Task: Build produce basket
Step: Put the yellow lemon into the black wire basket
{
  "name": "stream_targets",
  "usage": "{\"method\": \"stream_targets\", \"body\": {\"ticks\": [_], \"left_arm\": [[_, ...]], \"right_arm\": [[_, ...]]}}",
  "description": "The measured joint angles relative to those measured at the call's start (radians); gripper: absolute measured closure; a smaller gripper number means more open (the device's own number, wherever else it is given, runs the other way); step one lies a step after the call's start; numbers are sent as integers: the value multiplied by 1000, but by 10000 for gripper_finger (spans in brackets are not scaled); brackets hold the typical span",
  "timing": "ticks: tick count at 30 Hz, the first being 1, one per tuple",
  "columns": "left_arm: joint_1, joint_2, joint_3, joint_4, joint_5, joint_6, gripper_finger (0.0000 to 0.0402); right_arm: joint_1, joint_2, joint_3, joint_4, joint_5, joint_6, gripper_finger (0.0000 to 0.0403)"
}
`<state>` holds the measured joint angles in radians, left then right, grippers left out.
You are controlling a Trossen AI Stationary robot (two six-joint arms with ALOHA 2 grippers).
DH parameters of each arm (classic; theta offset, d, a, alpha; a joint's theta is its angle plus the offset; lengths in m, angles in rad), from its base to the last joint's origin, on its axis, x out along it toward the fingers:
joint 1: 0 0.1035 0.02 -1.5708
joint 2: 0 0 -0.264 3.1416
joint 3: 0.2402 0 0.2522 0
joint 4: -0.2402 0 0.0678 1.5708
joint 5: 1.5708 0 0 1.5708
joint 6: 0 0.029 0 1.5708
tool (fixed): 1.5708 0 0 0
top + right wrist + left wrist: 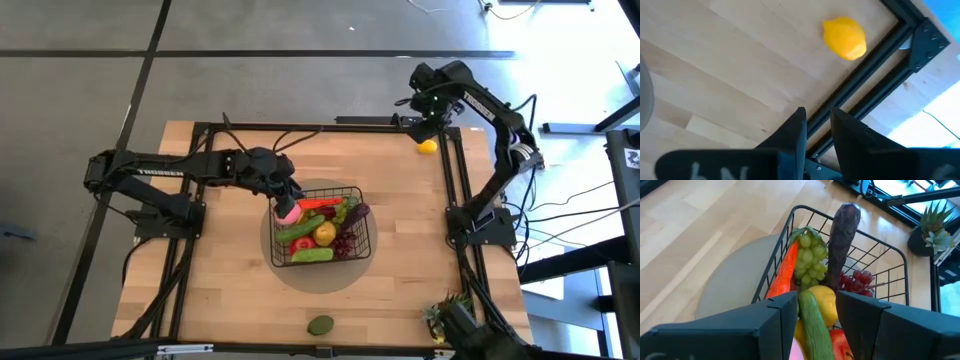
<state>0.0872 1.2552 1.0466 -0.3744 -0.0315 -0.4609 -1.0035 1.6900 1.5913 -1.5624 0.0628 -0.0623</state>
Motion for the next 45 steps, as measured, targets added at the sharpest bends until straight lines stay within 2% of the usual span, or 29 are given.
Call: {"method": "stream_targets", "body": {"ticks": [8,12,16,22,32,45], "left_arm": [[0,0,0,0,-2,53,278],[0,0,0,0,-4,53,278],[0,0,0,0,-8,53,278],[0,0,0,1,-10,68,278],[0,0,0,1,-10,106,278],[0,0,0,1,-9,107,278]], "right_arm": [[-14,65,0,-6,53,-29,319],[-29,99,0,22,123,27,322],[-59,139,0,23,92,62,344],[-101,198,0,77,47,82,398],[-124,315,0,127,49,140,402],[-114,402,0,158,204,190,403]]}}
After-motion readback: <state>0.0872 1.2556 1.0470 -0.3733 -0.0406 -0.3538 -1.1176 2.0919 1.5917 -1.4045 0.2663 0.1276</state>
